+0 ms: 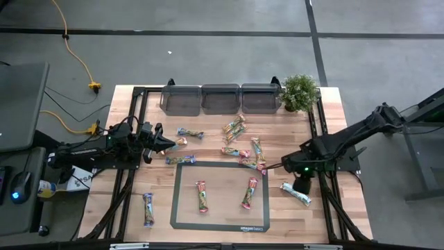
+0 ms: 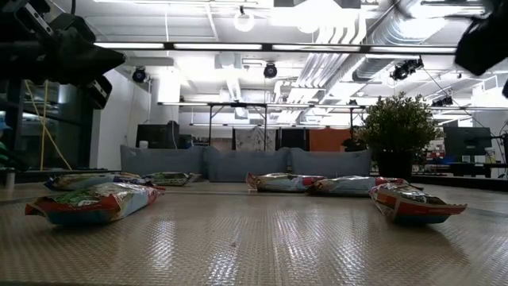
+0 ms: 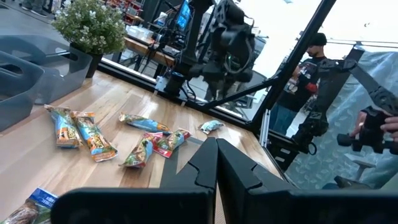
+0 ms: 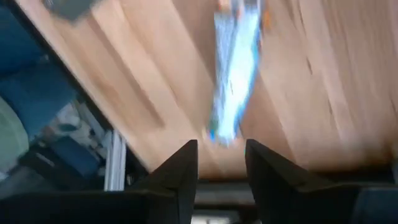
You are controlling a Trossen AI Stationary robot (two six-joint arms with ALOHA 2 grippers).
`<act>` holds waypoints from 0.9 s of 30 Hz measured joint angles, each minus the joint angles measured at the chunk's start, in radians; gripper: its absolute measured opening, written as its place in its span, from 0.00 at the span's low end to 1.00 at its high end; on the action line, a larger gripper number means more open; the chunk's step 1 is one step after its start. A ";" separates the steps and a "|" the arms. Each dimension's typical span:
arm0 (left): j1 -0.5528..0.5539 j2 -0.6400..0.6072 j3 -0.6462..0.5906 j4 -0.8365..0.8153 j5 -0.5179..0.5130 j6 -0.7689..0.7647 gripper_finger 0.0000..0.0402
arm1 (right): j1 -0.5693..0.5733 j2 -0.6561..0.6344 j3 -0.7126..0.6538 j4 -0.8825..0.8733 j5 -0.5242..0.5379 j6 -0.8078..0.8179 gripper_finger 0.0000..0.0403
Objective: Pick and place Granola Bars by type
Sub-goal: Put the yellow granola bar into the middle black bin
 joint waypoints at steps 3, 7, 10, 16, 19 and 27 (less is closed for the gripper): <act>0.000 0.000 0.000 0.000 0.000 0.000 0.00 | -0.009 0.042 -0.042 0.115 0.009 -0.003 0.29; 0.000 0.000 0.000 0.000 0.001 0.000 0.00 | -0.011 0.093 -0.061 0.170 0.041 -0.013 0.29; 0.000 0.000 0.000 0.000 0.001 0.000 0.00 | -0.011 0.113 -0.061 0.171 0.077 -0.033 0.29; 0.000 0.000 0.000 0.000 0.001 0.000 0.00 | -0.010 0.132 -0.061 0.169 0.084 -0.064 0.35; 0.000 0.000 0.000 0.000 0.001 0.000 0.00 | -0.010 0.150 -0.060 0.170 0.085 -0.067 0.44; 0.000 0.000 0.000 0.000 0.005 0.000 0.00 | 0.019 0.243 -0.060 0.195 0.051 -0.039 0.65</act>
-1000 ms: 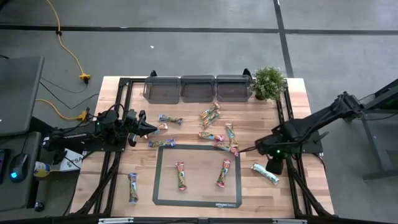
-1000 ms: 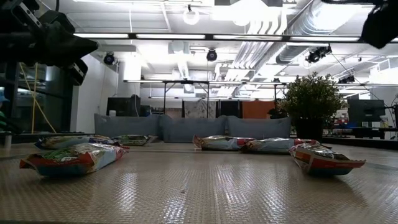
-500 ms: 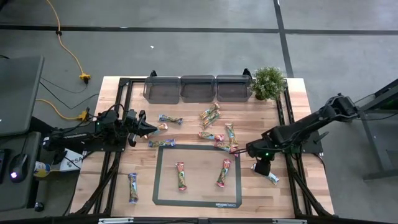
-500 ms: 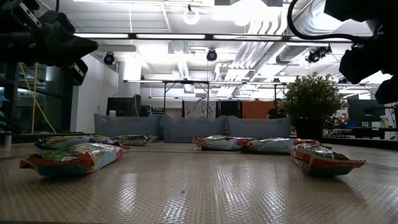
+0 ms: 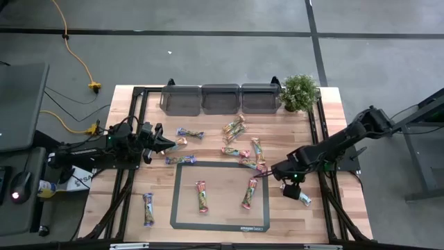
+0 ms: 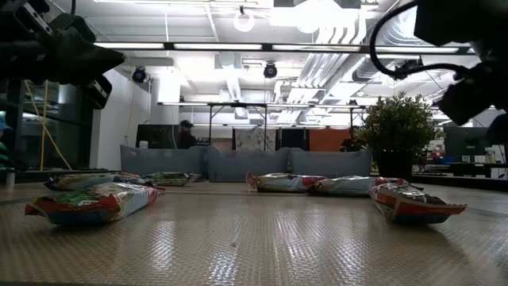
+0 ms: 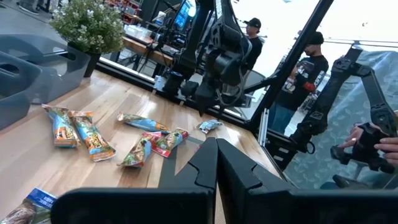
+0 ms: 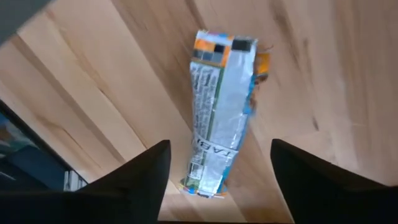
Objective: Pick and place Granola Bars by type
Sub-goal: Put the yellow granola bar into the middle black bin
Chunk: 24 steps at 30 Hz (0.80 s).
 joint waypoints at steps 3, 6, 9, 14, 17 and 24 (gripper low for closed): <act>0.000 0.000 0.000 0.000 0.000 0.000 0.00 | 0.010 0.026 0.000 0.011 -0.011 0.025 0.66; 0.000 0.000 0.000 0.000 -0.001 0.000 0.00 | 0.026 0.049 0.001 0.028 -0.018 0.039 0.67; 0.000 0.000 0.000 0.000 -0.001 0.000 0.00 | 0.042 0.077 0.001 0.041 -0.018 0.045 0.67; 0.000 0.000 0.000 0.000 -0.001 0.000 0.00 | 0.052 0.111 0.001 0.042 0.020 0.072 0.67; 0.000 0.000 0.000 0.000 -0.001 0.000 0.00 | 0.058 0.129 0.004 0.045 0.037 0.089 0.67; 0.000 0.000 0.000 0.000 -0.002 0.000 0.00 | 0.088 0.183 0.008 0.059 0.067 0.174 0.67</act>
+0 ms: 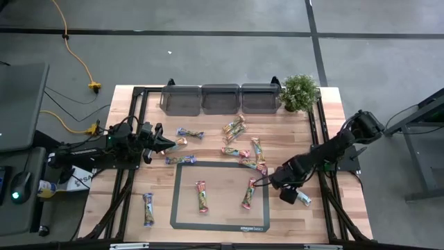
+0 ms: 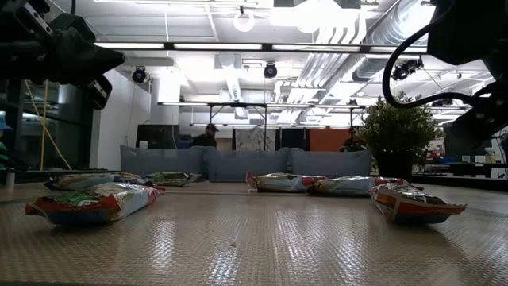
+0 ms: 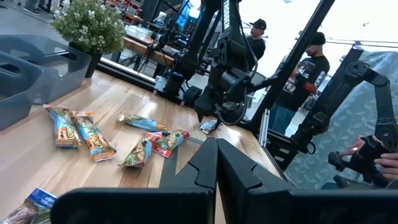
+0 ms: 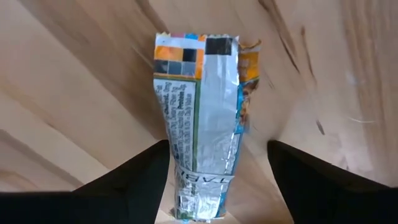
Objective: Pick and place Granola Bars by type
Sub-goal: Put the yellow granola bar into the middle black bin
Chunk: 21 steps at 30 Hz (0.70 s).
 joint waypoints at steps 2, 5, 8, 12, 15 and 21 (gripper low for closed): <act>0.000 0.000 0.000 0.000 -0.003 0.000 0.00 | 0.001 0.003 0.000 0.007 0.009 0.036 0.67; 0.000 0.000 0.000 0.000 -0.003 0.000 0.00 | 0.002 0.003 -0.001 0.011 0.029 0.076 0.67; 0.000 0.000 0.000 0.000 -0.003 0.000 0.00 | 0.008 0.004 -0.001 0.011 0.046 0.089 0.66; 0.000 0.000 0.000 0.000 -0.003 0.000 0.00 | 0.010 0.005 -0.002 0.012 0.058 0.116 0.66; 0.000 0.000 0.000 0.000 -0.003 0.000 0.00 | 0.012 0.005 -0.002 0.012 0.064 0.125 0.66; 0.000 0.000 0.000 0.000 -0.002 0.000 0.00 | 0.015 0.005 -0.003 0.011 0.064 0.135 0.60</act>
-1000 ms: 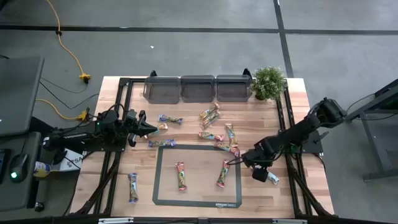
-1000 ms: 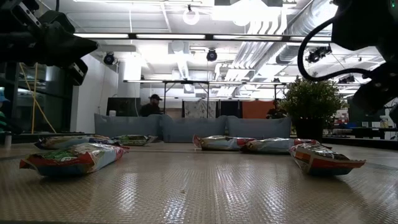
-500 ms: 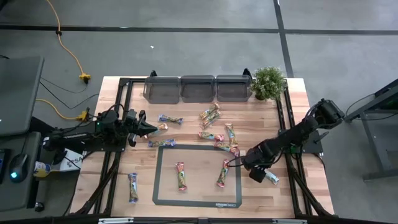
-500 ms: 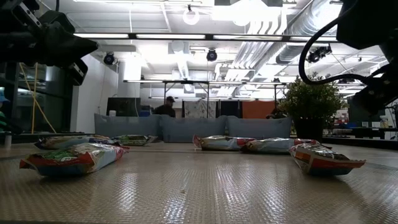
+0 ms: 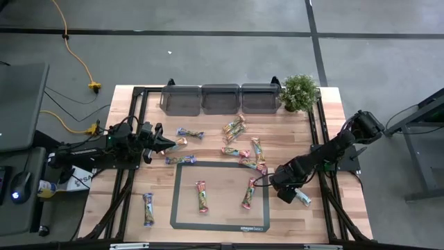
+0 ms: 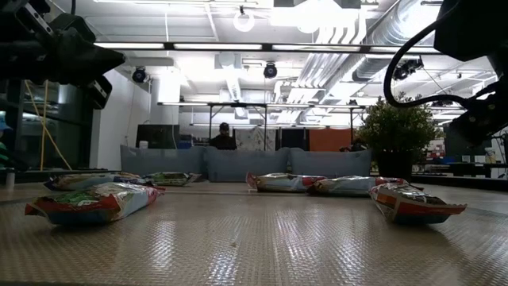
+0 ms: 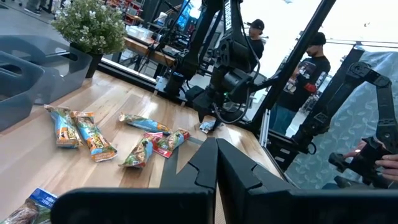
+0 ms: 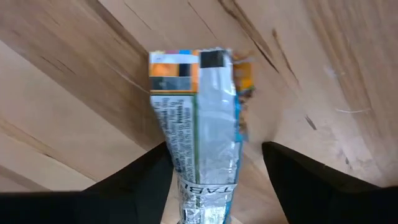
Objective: Pick and place Granola Bars by type
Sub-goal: Put the yellow granola bar into the middle black bin
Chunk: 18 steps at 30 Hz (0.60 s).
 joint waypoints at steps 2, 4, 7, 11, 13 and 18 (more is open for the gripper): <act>0.000 0.000 0.000 0.000 0.000 0.000 0.00 | 0.001 0.000 0.000 -0.003 0.000 0.000 0.56; 0.000 0.000 0.000 0.000 0.000 0.000 0.00 | 0.002 0.000 -0.001 -0.006 0.001 -0.003 0.53; 0.000 0.000 0.000 0.000 0.000 0.000 0.00 | 0.002 0.000 -0.002 -0.009 0.001 -0.010 0.49; 0.000 0.000 0.000 0.000 0.000 0.000 0.00 | 0.002 0.000 -0.002 -0.013 0.001 -0.015 0.44; 0.000 0.000 0.000 0.000 0.000 0.000 0.00 | 0.002 0.000 -0.002 -0.014 0.000 -0.016 0.43; 0.000 0.000 0.000 0.000 0.001 0.000 0.00 | 0.002 0.001 0.000 -0.023 -0.001 -0.017 0.38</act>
